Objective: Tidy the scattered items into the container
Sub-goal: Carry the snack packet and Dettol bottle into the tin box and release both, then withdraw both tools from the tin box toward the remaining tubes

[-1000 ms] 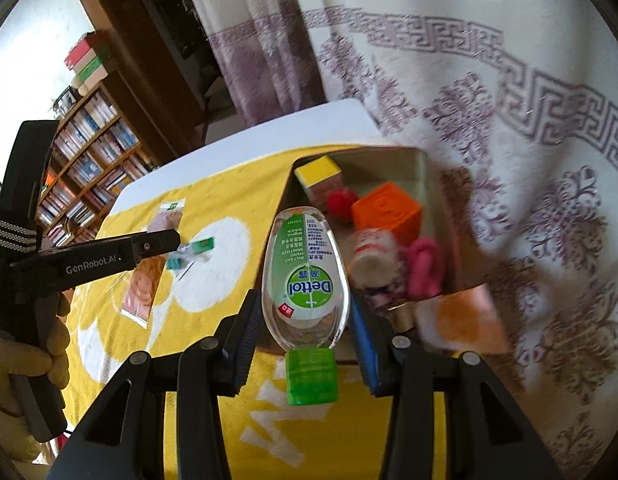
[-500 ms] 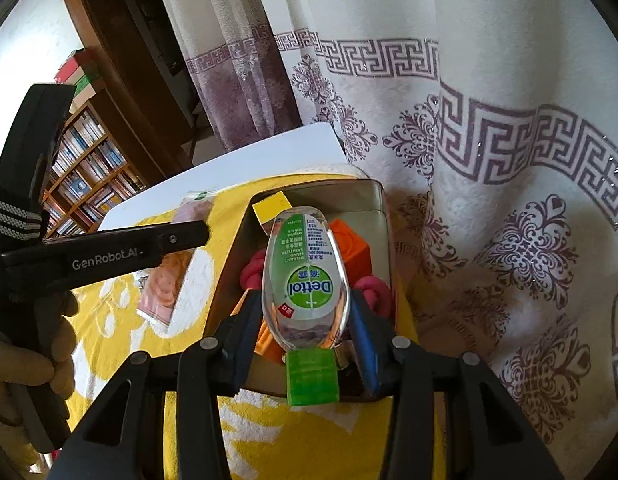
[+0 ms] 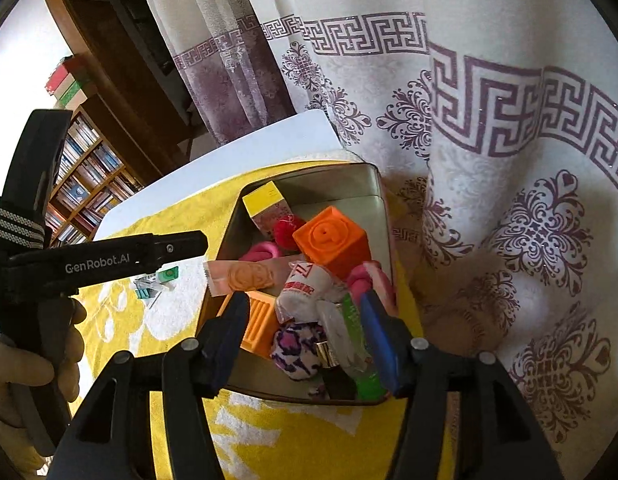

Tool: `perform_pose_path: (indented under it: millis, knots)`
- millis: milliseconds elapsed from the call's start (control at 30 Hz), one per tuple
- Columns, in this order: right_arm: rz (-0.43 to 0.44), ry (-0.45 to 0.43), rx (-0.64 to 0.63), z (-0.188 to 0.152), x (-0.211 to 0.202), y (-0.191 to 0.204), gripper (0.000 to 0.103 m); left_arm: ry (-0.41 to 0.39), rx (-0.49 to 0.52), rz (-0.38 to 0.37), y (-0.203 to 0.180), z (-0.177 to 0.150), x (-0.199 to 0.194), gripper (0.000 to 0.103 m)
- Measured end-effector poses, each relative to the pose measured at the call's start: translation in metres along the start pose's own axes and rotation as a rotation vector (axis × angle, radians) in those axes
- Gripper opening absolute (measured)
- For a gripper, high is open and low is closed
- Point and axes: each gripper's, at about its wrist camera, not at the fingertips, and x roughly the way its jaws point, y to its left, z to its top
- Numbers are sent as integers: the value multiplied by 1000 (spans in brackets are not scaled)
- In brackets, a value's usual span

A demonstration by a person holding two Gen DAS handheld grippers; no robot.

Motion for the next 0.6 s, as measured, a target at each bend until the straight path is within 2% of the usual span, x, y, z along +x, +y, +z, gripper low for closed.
perform_pose_path:
  millis: [333,600]
  knots:
    - [30,15,-53,-3,8,35,61,2,-89,35,50,-18,-14,62]
    - [66,29,-105,-10,17,78,61,-12,-201,94,112,-38,-36,62]
